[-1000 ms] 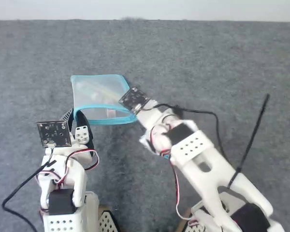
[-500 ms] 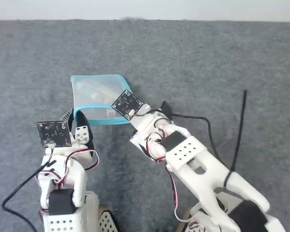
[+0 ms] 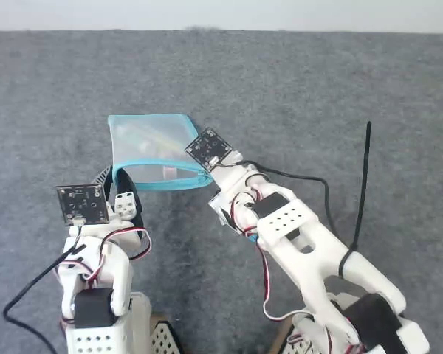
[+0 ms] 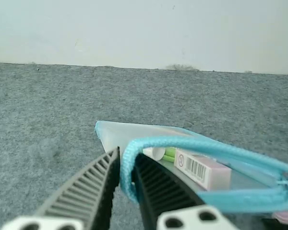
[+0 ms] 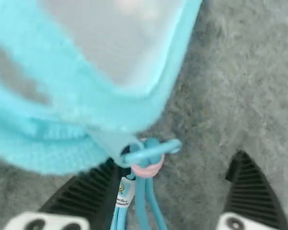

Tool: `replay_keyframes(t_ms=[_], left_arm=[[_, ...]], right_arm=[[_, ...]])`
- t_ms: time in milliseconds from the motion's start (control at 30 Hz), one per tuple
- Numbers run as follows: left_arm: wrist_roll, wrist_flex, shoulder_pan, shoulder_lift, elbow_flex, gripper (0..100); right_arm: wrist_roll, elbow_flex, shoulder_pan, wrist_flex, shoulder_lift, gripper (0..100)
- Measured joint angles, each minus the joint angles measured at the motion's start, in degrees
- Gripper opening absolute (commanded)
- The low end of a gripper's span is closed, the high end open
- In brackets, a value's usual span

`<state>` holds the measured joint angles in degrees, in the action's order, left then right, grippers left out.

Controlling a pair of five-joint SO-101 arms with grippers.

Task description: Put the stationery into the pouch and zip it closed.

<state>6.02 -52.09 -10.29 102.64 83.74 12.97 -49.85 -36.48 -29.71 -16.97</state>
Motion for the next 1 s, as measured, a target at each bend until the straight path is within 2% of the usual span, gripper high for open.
replay_keyframes(t_ms=[200, 400, 567, 767, 1000], left_arm=[[0.0, 0.0, 0.0, 0.0, 0.0, 1], [0.0, 0.0, 0.0, 0.0, 0.0, 1], [0.0, 0.0, 0.0, 0.0, 0.0, 1], [0.0, 0.0, 0.0, 0.0, 0.1, 1], [0.0, 0.0, 0.1, 0.0, 0.5, 1]], right_arm=[[-1.5, 0.0, -0.1, 0.0, 0.0, 16.2], [-1.5, 0.0, -0.1, -0.8, 0.0, 0.3], [-1.6, 1.8, 0.0, -9.0, -2.9, 0.6], [-1.6, 2.1, 0.0, -20.3, -14.9, 0.7], [-1.6, 2.1, -0.1, -26.3, -26.1, 0.7]])
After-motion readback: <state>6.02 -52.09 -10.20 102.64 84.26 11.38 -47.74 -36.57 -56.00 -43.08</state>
